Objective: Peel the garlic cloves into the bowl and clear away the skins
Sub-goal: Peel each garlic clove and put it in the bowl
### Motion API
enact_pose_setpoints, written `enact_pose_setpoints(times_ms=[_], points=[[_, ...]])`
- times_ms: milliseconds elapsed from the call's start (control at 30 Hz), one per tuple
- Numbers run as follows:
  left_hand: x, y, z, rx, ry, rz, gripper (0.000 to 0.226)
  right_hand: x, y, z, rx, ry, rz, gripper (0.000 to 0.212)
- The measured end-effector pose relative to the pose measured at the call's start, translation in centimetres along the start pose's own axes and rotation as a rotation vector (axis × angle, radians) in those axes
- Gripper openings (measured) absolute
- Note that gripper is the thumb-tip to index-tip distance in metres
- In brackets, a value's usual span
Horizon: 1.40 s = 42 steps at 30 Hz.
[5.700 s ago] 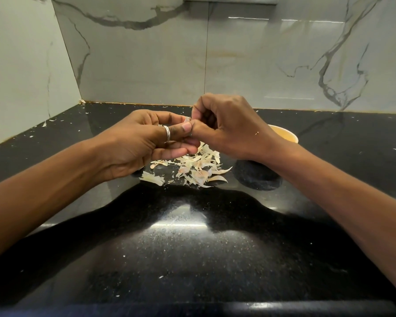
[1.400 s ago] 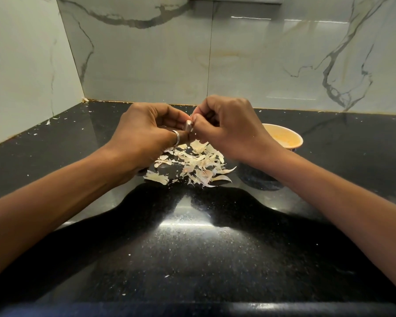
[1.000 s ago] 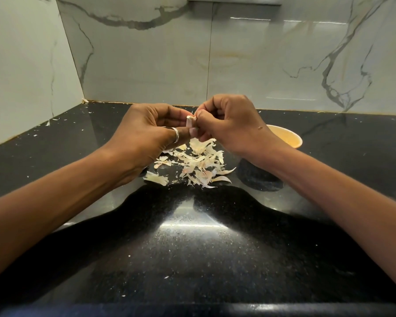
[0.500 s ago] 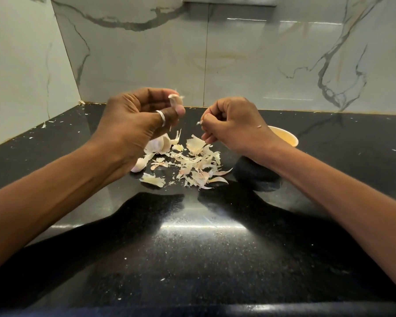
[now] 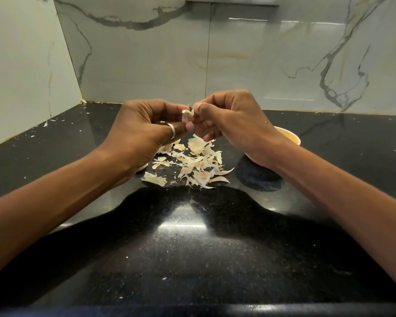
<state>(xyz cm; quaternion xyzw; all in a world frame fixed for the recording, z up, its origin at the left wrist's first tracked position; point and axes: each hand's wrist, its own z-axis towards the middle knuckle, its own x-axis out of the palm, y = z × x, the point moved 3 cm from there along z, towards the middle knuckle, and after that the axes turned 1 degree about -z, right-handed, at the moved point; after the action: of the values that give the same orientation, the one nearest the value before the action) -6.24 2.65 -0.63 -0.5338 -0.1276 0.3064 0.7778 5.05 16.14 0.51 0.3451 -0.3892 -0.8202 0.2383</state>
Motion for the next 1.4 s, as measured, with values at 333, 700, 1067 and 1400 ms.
enact_pose_setpoints(times_ms=[333, 700, 1067, 1400], points=[[0.03, -0.11, -0.07, 0.020, 0.015, 0.027, 0.026, 0.12, 0.02, -0.07, -0.014, 0.026, -0.033, 0.010], [0.18, 0.10, -0.08, 0.017, 0.010, 0.085, 0.022, 0.53, 0.21, -0.06, -0.070, 0.025, -0.203, 0.020], [-0.25, -0.40, 0.40, 0.012, -0.091, -0.084, 0.022, 0.48, -0.24, -0.27, -0.023, -0.006, -0.441, 0.020], [-0.03, 0.17, 0.44, -0.030, -0.029, -0.115, 0.020, 0.40, 0.10, -0.39, -0.120, -0.007, -0.458, 0.011]])
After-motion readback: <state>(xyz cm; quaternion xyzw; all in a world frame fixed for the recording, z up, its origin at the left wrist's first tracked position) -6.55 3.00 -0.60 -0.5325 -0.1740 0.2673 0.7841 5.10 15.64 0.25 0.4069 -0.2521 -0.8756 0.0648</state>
